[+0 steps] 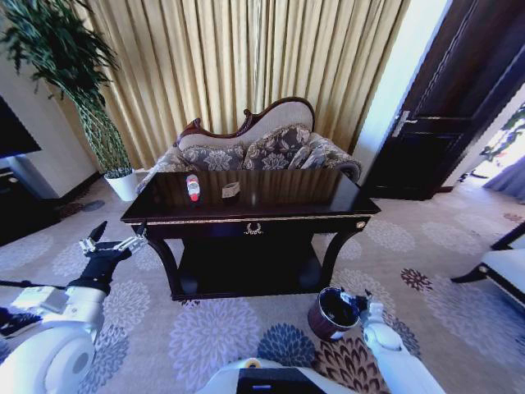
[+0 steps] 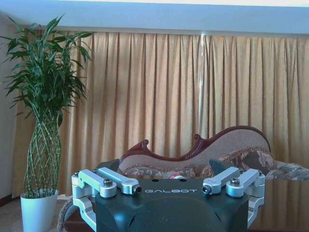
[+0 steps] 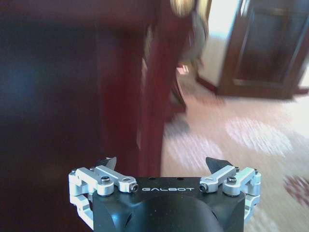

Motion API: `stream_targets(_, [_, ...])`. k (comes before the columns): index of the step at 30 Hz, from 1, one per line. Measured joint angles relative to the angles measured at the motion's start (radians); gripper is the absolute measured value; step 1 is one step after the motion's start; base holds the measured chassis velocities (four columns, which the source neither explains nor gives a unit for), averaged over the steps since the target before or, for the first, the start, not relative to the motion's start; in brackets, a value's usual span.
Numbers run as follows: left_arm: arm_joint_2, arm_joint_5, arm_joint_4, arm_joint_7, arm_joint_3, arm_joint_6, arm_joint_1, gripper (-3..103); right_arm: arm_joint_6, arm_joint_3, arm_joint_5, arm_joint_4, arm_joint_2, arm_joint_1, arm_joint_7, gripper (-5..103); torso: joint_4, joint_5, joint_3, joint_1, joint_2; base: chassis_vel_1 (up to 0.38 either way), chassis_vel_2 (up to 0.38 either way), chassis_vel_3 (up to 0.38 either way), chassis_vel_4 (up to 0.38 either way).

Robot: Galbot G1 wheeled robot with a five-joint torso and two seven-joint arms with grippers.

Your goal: Move to the front of the table and place the trash on the table into the trash bin.

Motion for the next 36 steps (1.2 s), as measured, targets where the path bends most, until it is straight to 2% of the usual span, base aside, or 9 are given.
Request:
stream_targets(2, [0.0,0.0,0.003,0.0,0.001,0.0,-0.002,100,-0.053,0.03,0.066,0.199,-0.008,-0.057,0.025,100,0.0005,0.0,0.0,0.0,0.0,0.0,0.0,0.0,0.0])
stream_targets(3, [0.0,0.0,0.003,0.0,0.001,0.0,-0.002,100,-0.053,0.03,0.066,0.199,-0.008,-0.057,0.025,100,0.0005,0.0,0.0,0.0,0.0,0.0,0.0,0.0,0.0])
stream_targets(5, [0.004,0.0,0.006,0.0,0.001,0.0,-0.004,100,-0.097,0.057,0.118,0.374,-0.017,-0.113,0.045,100,0.0002,-0.0004,0.0,0.0,0.0,0.0,0.0,0.0,0.0])
stream_targets(9, [0.005,-0.001,0.006,-0.001,0.0,-0.001,-0.005,100,-0.129,0.095,0.131,0.573,-0.029,-0.166,0.058,100,0.0003,-0.0003,0.0,0.0,0.0,0.0,0.0,0.0,0.0])
stream_targets(14, [-0.002,-0.002,0.006,-0.001,0.001,-0.007,-0.002,100,-0.164,0.141,0.129,0.735,-0.031,-0.196,0.063,100,0.0003,0.0,0.0,0.0,0.0,0.0,0.0,0.0,0.0])
stream_targets(20, [-0.002,-0.003,0.002,-0.002,-0.002,-0.008,-0.001,100,-0.222,0.17,0.129,0.862,-0.025,-0.199,0.082,100,0.0003,0.0,0.0,0.0,0.0,0.0,0.0,0.0,0.0])
stream_targets(26, [0.001,-0.006,-0.003,-0.004,-0.005,-0.007,0.0,100,-0.238,0.176,0.121,0.933,-0.027,-0.194,0.074,100,0.0003,0.0,0.0,0.0,0.0,0.0,0.0,0.0,0.0])
stream_targets(36, [0.001,-0.006,-0.003,0.0,-0.005,-0.008,0.0,100,-0.242,0.163,0.116,0.951,-0.029,-0.197,0.065,100,0.0003,0.0001,0.0,0.0,0.0,0.0,0.0,0.0,0.0])
